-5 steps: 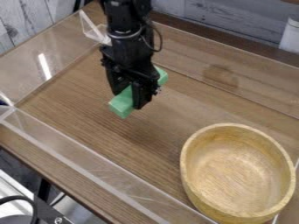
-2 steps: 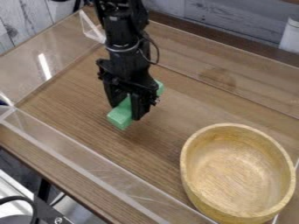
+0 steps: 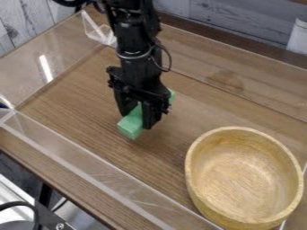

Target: Remove the green block from inside the brown bowl and put it on the table

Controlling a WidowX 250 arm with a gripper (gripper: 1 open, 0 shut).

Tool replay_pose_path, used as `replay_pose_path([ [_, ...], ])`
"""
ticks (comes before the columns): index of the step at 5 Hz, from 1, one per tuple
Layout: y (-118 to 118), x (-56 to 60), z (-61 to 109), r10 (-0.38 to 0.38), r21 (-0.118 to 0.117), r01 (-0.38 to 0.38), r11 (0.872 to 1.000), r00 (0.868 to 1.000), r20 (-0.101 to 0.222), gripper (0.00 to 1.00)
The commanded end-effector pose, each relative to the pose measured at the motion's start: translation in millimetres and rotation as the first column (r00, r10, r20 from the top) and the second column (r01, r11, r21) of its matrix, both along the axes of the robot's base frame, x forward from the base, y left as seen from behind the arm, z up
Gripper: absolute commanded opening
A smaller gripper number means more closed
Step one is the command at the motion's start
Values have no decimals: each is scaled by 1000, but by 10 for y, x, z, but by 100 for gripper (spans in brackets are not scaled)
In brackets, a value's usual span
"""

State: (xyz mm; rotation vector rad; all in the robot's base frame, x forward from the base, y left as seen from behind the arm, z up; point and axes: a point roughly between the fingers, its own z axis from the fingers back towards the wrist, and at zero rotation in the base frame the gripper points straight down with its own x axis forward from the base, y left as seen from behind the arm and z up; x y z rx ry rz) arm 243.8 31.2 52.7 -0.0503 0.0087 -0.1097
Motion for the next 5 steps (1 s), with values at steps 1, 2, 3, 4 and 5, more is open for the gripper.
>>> replay_pose_path([
  [1,-37,73,76,-4,-4,4,1000,999,33,0],
  [2,-68,84,83,-4,-13,5,1000,1000,31,0],
  [3,-101,104,96,-5,-22,6,1000,1000,31,0],
  [4,-143,133,119,-5,-32,6,999,999,33,0],
  [5,-184,150,114,-10,-36,11,999,999,30,0],
])
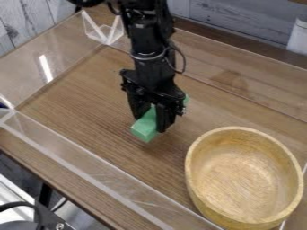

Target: Remove the green block from inside the brown bowl and put it on the table

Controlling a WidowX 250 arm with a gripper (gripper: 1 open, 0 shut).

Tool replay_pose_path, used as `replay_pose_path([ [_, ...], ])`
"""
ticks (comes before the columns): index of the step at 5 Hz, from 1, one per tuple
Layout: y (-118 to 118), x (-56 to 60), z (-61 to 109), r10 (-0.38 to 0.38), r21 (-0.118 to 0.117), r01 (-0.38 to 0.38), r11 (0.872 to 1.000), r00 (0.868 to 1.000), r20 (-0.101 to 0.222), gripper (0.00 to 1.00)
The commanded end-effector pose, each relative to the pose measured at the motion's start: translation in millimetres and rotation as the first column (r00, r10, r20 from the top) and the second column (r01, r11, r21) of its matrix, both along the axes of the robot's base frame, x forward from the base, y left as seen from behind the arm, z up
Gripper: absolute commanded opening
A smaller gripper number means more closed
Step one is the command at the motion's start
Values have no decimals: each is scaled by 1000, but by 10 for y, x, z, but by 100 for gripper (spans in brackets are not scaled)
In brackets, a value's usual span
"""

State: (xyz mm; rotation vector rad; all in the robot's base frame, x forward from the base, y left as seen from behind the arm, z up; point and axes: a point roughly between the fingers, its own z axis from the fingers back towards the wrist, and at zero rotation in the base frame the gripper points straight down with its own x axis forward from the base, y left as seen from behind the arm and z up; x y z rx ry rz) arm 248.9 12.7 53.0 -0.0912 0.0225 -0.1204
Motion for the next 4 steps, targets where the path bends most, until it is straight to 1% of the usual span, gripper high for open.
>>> replay_pose_path([
  [1,-28,125,121,0,-2,0,1000,999,46,0],
  [4,-45,157,103,2,-8,-1,1000,999,41,0],
])
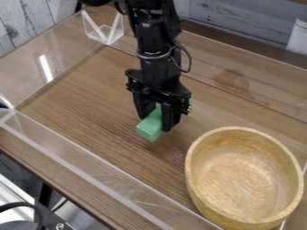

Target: Remove the green block from inside the brown bowl and put it on the table

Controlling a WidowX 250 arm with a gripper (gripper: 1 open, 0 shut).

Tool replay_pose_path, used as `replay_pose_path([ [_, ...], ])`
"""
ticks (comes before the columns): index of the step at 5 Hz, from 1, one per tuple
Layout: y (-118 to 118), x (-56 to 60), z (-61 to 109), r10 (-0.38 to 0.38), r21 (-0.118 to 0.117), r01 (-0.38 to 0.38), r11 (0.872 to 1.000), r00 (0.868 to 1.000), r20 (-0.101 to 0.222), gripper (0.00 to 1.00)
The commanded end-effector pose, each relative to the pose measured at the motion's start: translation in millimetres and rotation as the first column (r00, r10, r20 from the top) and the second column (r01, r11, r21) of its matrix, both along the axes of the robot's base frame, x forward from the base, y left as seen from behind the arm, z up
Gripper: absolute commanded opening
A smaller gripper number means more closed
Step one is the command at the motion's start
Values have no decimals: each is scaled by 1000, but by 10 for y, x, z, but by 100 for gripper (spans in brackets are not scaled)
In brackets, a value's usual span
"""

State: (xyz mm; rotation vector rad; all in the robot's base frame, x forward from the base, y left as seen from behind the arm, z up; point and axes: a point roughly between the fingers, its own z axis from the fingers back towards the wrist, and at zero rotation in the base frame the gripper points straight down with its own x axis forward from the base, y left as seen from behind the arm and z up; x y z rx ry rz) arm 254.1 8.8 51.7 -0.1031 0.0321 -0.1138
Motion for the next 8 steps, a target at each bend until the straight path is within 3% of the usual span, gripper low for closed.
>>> replay_pose_path([
  [1,5,90,189,-2,3,1,1000,999,49,100],
  [2,23,98,408,4,2,-4,1000,996,85,100],
  [8,-1,-35,103,-74,25,73,997,997,39,100],
])
